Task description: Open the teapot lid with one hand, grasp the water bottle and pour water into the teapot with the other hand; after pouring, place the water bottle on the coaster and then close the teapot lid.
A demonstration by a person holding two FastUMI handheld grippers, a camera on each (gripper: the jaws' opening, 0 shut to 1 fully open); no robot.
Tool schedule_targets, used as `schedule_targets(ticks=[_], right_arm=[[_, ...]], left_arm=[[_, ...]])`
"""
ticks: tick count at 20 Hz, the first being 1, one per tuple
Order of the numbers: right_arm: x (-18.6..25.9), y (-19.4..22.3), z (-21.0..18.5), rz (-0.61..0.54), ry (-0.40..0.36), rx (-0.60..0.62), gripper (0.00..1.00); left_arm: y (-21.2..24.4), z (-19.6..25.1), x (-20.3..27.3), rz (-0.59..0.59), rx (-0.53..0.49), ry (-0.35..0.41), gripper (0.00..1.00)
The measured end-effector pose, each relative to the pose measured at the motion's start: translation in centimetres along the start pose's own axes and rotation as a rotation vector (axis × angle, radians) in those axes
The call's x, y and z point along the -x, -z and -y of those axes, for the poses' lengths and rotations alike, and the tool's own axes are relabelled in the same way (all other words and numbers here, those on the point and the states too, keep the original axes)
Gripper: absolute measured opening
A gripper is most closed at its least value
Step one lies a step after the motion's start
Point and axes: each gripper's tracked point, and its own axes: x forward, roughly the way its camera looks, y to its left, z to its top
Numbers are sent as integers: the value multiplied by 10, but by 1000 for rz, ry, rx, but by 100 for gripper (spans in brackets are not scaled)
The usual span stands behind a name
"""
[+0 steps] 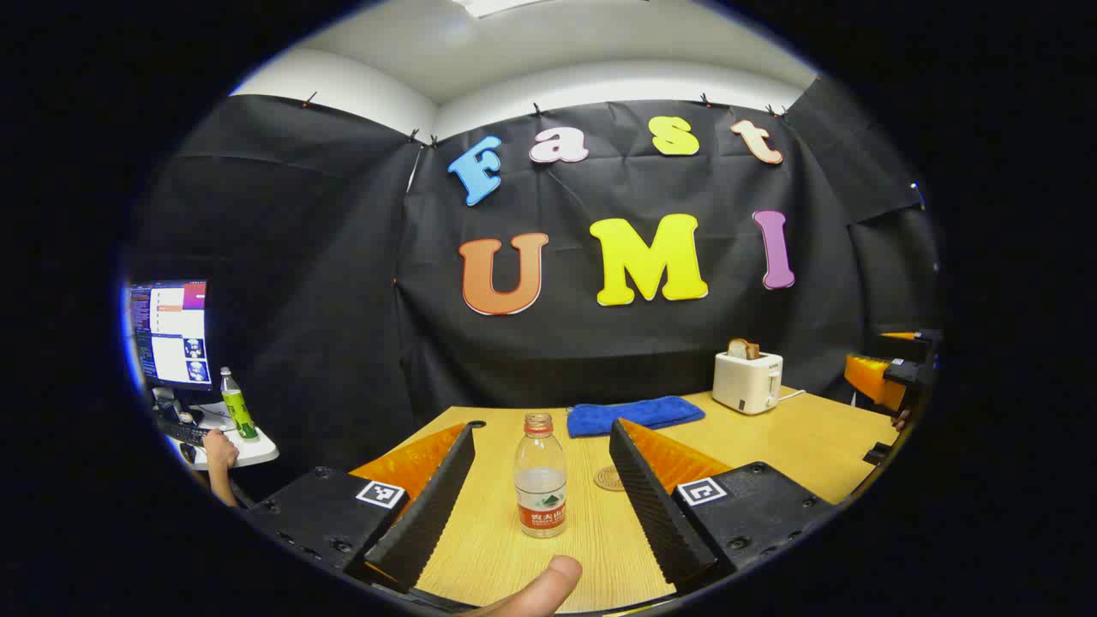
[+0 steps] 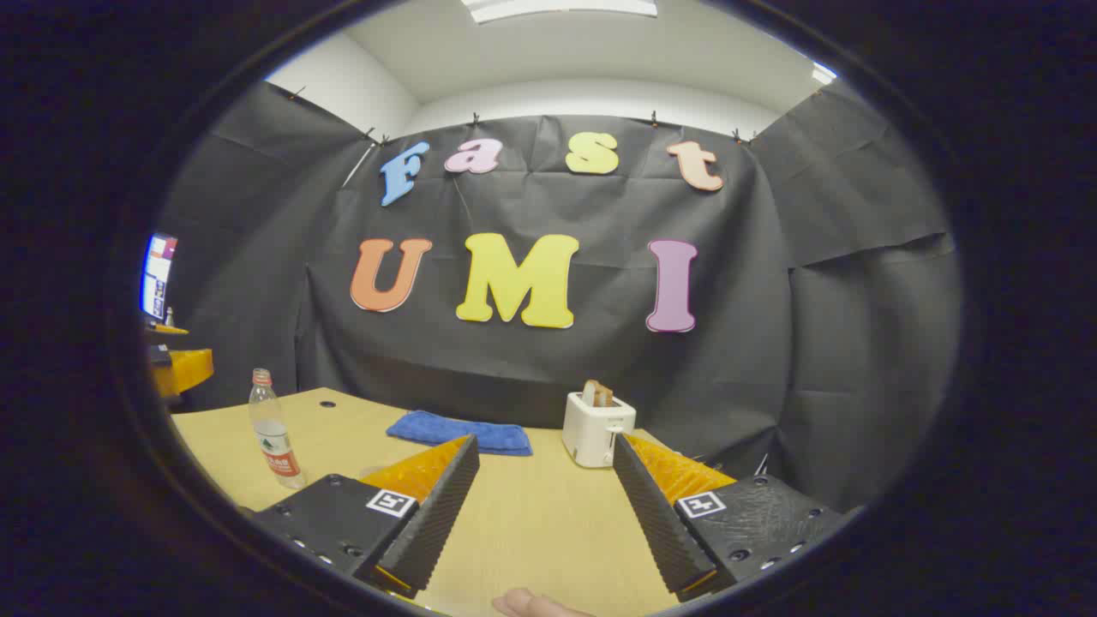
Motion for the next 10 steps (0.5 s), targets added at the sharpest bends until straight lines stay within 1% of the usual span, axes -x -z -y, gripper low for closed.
schedule_targets(ticks=[1,2,3,5,8,10], right_arm=[[-3,6,-3,-8,-13,12,95],[-8,10,-6,-20,-21,20,95],[-8,12,-9,-34,-34,32,95],[-9,13,-7,-35,-29,40,95],[-8,11,-8,-22,-29,45,95],[-7,11,-10,-20,-37,39,95]], left_arm=[[3,5,-2,-14,4,22,99],[6,7,-3,-23,2,27,99],[7,5,-4,-24,-7,21,99],[13,2,-7,-34,-22,9,99],[17,3,-8,-47,-21,1,99],[22,-2,-10,-61,-19,-19,99]])
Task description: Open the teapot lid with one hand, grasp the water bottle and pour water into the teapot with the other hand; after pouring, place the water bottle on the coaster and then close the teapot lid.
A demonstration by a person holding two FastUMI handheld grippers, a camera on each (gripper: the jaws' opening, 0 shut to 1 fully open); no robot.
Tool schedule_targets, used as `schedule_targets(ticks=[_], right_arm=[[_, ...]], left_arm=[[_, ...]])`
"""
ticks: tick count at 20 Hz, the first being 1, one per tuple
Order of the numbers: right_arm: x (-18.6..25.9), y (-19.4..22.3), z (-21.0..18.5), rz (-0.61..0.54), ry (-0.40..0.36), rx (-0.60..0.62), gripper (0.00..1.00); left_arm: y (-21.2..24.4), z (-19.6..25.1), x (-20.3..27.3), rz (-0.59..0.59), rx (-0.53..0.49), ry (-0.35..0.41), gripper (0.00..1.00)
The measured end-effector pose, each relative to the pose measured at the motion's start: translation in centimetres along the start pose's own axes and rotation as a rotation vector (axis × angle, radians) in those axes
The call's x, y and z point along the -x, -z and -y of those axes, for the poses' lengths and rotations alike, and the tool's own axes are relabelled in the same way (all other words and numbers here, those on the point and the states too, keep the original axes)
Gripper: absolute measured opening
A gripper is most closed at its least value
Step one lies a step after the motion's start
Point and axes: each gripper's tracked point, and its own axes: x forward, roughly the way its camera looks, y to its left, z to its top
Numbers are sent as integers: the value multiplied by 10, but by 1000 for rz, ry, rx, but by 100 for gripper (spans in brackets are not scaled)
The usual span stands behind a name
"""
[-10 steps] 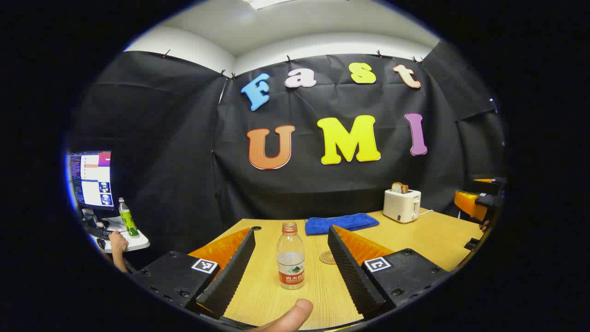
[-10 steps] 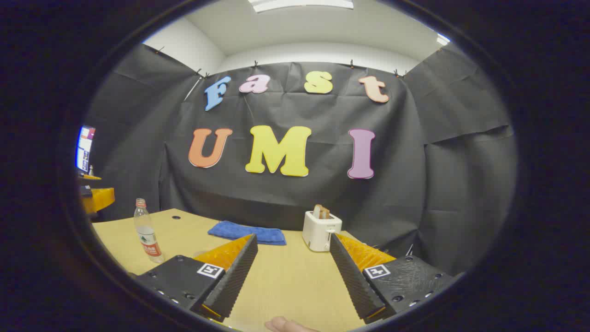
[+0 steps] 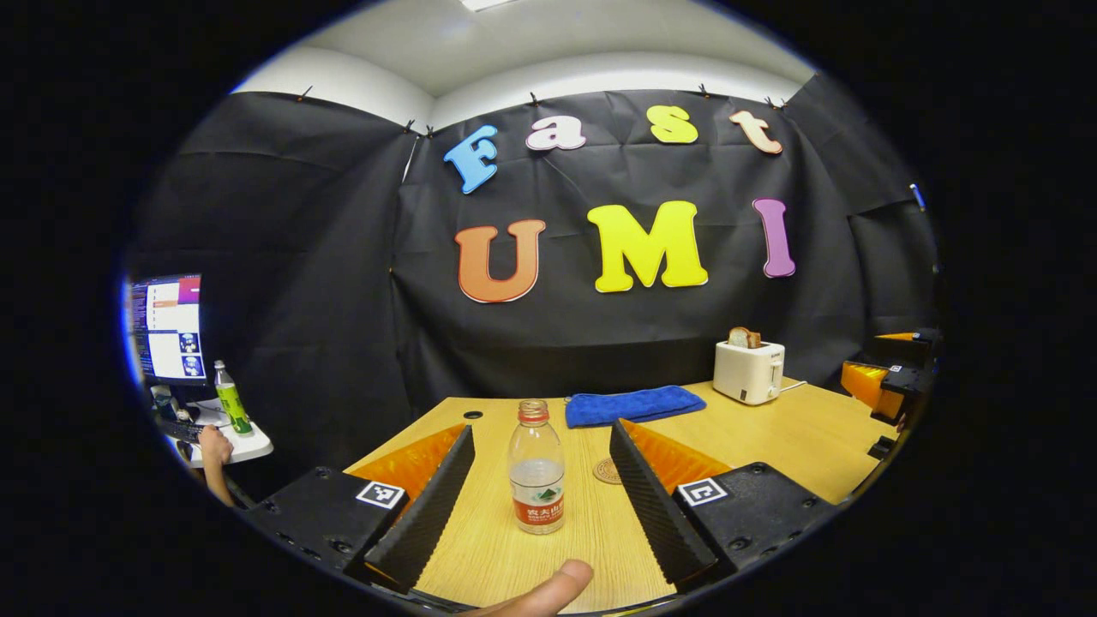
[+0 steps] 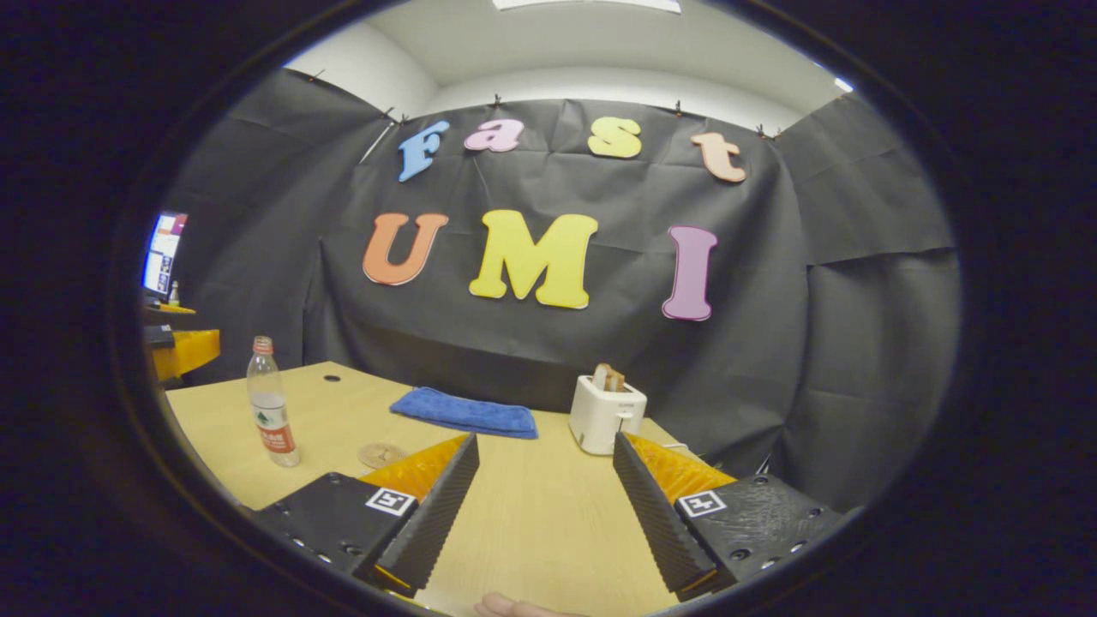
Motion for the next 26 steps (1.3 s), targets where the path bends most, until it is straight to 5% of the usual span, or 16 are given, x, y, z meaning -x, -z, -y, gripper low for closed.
schedule_targets(ticks=[13,26], right_arm=[[-21,18,-11,-8,-22,-14,95],[-93,82,-118,-61,-187,-96,95]], left_arm=[[12,-1,-8,-32,-7,14,100],[20,-21,-20,-34,7,4,100]])
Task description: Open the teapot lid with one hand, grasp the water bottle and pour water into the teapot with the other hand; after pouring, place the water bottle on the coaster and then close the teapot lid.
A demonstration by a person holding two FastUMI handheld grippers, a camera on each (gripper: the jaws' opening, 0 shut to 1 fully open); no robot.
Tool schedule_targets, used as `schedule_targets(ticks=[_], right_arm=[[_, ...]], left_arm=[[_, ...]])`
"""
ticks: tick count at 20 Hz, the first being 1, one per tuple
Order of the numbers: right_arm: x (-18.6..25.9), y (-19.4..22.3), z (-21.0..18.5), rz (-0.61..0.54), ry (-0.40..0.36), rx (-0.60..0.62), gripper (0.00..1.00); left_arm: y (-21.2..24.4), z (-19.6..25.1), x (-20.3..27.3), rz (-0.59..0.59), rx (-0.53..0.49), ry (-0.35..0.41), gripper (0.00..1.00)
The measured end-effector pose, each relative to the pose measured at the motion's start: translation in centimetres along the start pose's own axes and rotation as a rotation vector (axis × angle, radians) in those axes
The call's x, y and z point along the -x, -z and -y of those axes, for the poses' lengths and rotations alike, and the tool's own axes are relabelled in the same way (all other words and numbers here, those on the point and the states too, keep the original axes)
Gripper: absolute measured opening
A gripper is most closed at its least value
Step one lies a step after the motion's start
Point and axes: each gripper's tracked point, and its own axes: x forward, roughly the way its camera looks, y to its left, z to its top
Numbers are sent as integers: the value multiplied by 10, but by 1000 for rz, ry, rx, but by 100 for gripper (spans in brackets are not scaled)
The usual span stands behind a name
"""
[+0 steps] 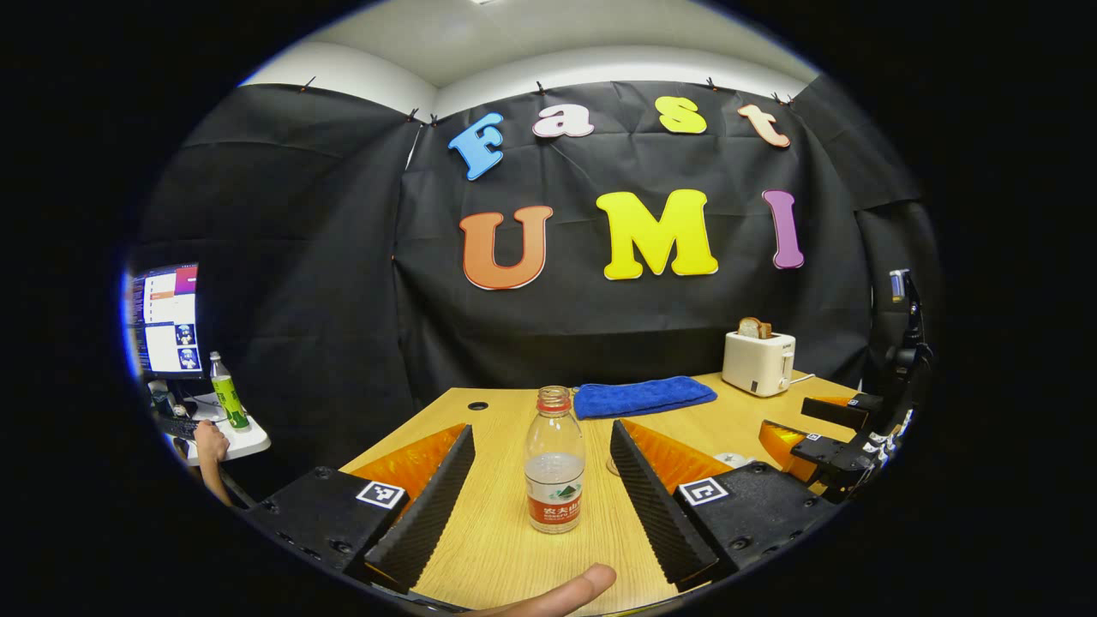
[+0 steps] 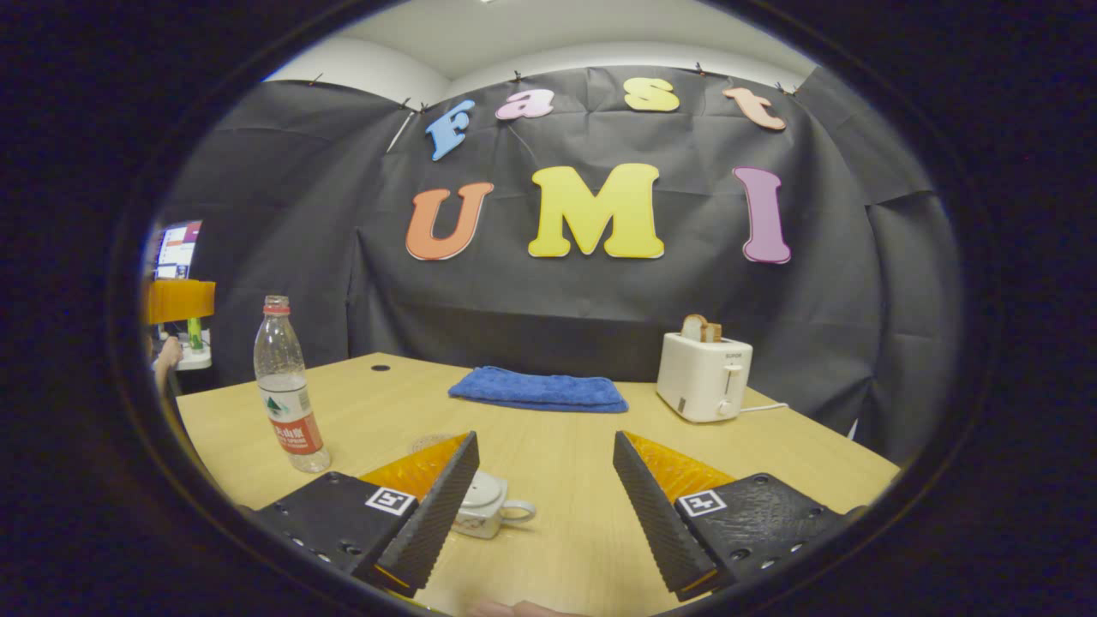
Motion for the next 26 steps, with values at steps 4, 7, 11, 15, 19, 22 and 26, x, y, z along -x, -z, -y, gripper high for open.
schedule_targets(ticks=[4,7,11,15,19,22,26], right_arm=[[-23,17,-28,-51,-20,-16,98],[-34,28,-42,-77,-23,-10,94],[-43,41,-50,-114,-31,-40,74],[-48,48,-53,-126,-43,-53,43],[-50,50,-52,-125,-55,-30,15],[-50,49,-52,-121,-58,-5,1],[-49,43,-55,-101,-54,47,0]], left_arm=[[7,-10,-5,-25,18,-21,100],[4,-17,-6,-10,-3,-36,100],[-1,-19,-4,9,-27,-31,100],[1,-19,-6,8,-24,-19,100],[3,-14,-9,9,-25,-6,100],[9,-5,-15,3,-11,27,100],[18,4,-23,-9,9,75,100]])
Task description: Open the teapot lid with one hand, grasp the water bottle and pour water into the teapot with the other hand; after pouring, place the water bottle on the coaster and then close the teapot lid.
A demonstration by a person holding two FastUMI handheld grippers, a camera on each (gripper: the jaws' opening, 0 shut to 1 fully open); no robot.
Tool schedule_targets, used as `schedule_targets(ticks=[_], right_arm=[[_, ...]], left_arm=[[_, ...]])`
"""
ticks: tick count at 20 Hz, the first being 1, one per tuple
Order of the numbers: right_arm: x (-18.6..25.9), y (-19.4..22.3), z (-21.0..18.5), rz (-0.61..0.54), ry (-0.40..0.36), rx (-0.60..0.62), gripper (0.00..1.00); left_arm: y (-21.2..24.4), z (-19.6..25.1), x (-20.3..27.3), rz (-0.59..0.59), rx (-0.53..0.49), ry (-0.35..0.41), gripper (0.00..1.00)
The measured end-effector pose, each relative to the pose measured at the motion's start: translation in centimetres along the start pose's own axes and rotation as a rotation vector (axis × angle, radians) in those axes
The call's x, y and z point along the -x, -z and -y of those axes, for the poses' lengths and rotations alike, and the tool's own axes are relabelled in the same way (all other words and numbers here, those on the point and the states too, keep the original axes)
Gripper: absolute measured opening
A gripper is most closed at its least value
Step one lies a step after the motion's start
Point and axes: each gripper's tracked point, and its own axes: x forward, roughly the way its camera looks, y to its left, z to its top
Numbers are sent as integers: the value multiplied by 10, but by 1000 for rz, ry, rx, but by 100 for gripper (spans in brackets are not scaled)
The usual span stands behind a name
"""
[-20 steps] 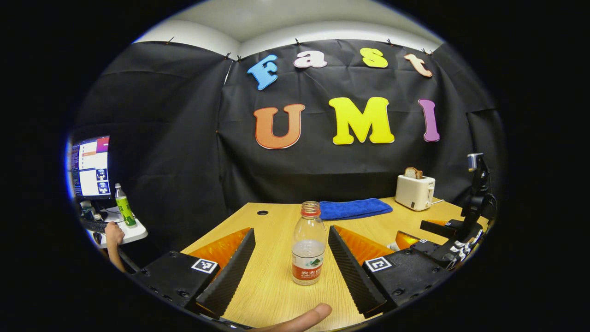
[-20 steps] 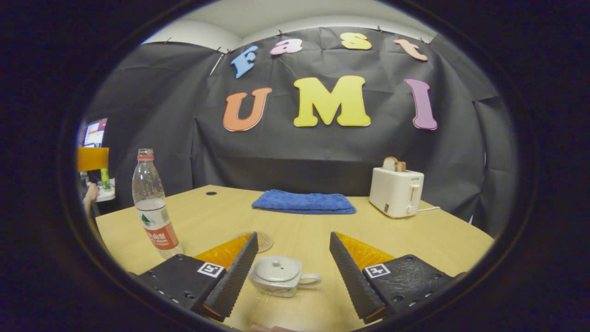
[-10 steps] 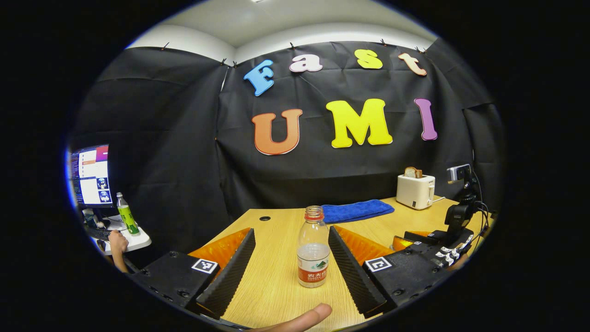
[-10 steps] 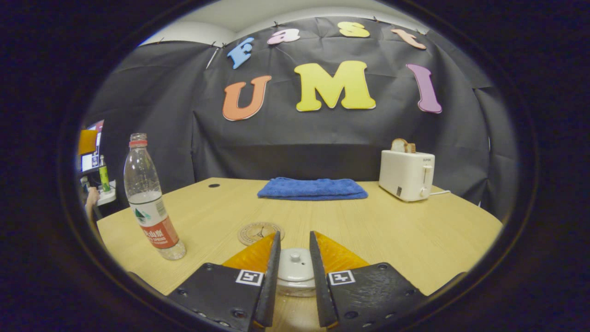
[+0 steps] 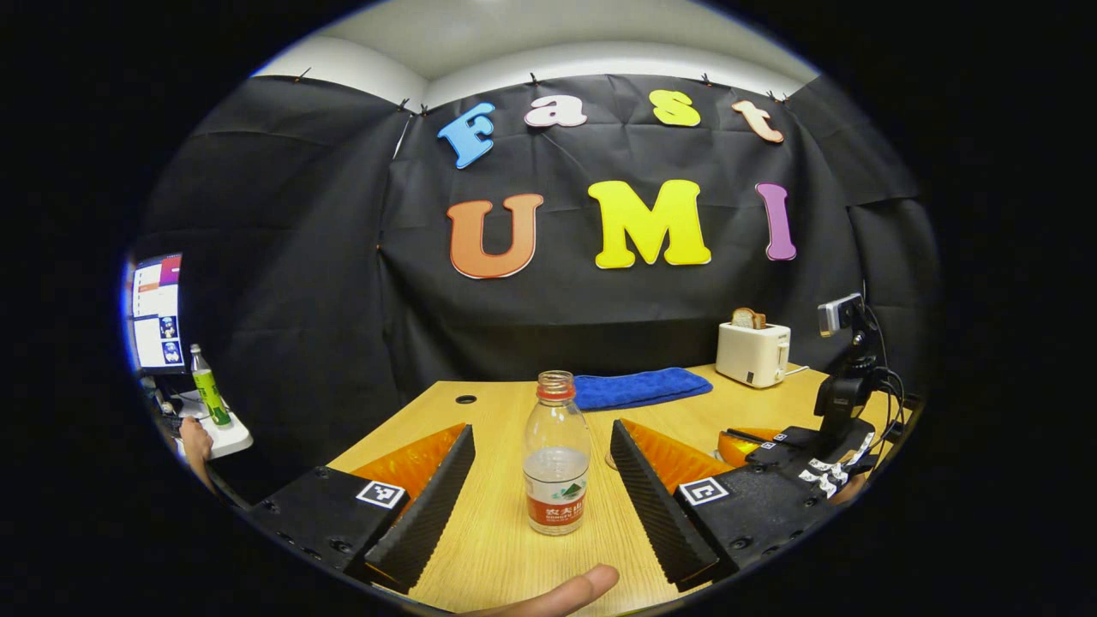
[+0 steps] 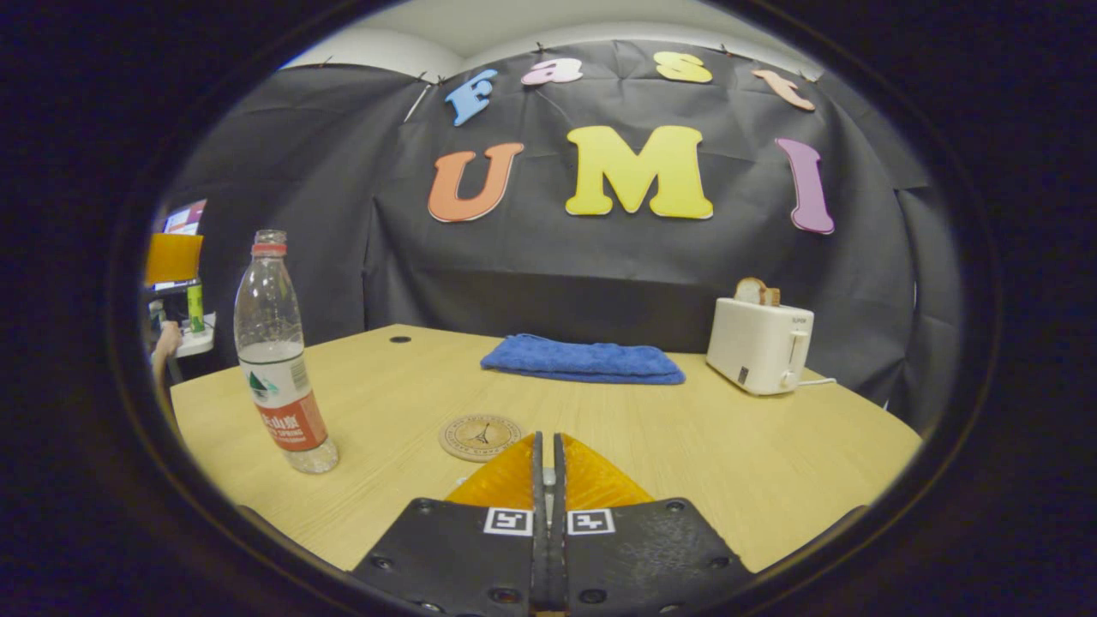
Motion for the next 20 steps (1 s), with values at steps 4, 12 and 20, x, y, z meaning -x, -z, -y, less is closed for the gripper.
schedule_targets(ticks=[4,12,20], right_arm=[[16,-25,1,82,6,29,0],[76,-59,10,228,43,130,0],[95,-45,53,167,75,24,0]], left_arm=[[14,-1,-15,-8,41,27,100],[49,10,-41,18,120,165,98],[75,3,-65,-9,19,103,98]])
